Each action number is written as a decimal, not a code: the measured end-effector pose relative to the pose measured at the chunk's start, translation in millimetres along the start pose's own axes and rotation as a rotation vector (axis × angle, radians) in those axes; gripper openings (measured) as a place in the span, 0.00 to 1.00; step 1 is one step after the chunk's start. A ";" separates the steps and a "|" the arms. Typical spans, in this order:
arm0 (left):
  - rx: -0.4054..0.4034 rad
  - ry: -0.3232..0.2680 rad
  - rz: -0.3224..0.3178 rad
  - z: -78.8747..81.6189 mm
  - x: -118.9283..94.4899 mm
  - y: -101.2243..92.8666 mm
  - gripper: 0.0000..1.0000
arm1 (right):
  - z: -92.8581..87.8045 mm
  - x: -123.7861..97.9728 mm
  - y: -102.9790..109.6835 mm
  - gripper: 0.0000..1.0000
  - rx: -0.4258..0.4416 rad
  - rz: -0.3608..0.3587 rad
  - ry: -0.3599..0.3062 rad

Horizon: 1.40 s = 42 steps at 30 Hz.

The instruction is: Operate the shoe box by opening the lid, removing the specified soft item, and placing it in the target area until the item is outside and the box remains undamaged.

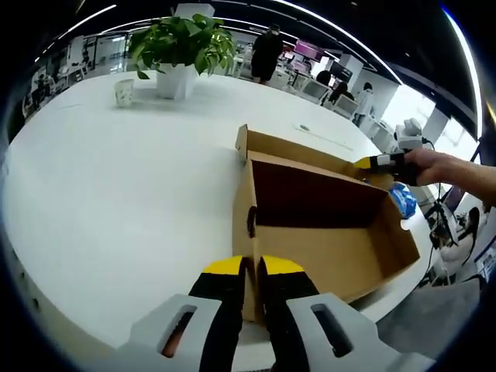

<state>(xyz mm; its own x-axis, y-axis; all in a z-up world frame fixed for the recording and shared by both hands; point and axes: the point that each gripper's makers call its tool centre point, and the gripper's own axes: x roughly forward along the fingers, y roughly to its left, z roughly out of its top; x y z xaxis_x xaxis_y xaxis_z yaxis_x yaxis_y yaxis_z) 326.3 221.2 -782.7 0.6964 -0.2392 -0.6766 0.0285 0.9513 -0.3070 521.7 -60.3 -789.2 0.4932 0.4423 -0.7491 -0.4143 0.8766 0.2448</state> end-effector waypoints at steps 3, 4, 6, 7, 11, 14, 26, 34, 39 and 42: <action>-0.001 0.000 0.001 0.0 -0.5 -0.3 0.05 | 1.7 10.5 -9.6 0.18 0.003 0.000 0.031; 0.000 0.000 0.001 0.0 -0.7 -0.4 0.05 | 1.4 11.8 -10.2 0.17 0.002 -0.001 0.038; -0.001 0.000 0.000 -0.2 -0.9 -0.7 0.05 | 1.5 17.5 -14.9 0.16 0.007 -0.005 0.059; 0.000 0.000 0.001 -0.1 -0.8 -0.6 0.05 | 1.6 18.5 -15.2 0.14 0.005 -0.004 0.065; 0.003 0.001 0.002 -0.1 -0.7 -0.3 0.05 | 1.5 23.9 -16.7 0.07 0.009 -0.010 0.100; 0.000 0.002 0.002 -0.2 -0.7 -0.5 0.05 | 0.8 24.3 -19.1 0.04 -0.018 -0.036 0.122; -0.001 0.006 0.006 -0.5 0.0 -0.9 0.05 | 15.5 10.2 -19.0 0.00 0.000 -0.054 0.068; 0.000 0.009 0.007 1.9 2.4 -1.9 0.05 | 28.4 -1.0 -18.2 0.00 -0.018 -0.055 0.030; 0.000 0.011 0.010 3.9 4.3 -1.8 0.05 | 37.8 -10.2 -14.8 0.00 -0.048 -0.048 0.004; 0.000 0.011 0.011 4.8 5.1 -2.6 0.05 | 45.2 -15.1 -13.4 0.00 -0.058 -0.048 -0.017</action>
<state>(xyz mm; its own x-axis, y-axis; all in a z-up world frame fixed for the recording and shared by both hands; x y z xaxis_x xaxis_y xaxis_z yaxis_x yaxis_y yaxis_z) 333.2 218.4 -782.2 0.6888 -0.2304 -0.6874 0.0207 0.9540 -0.2991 554.3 -70.2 -753.4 0.5266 0.4035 -0.7482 -0.4333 0.8847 0.1722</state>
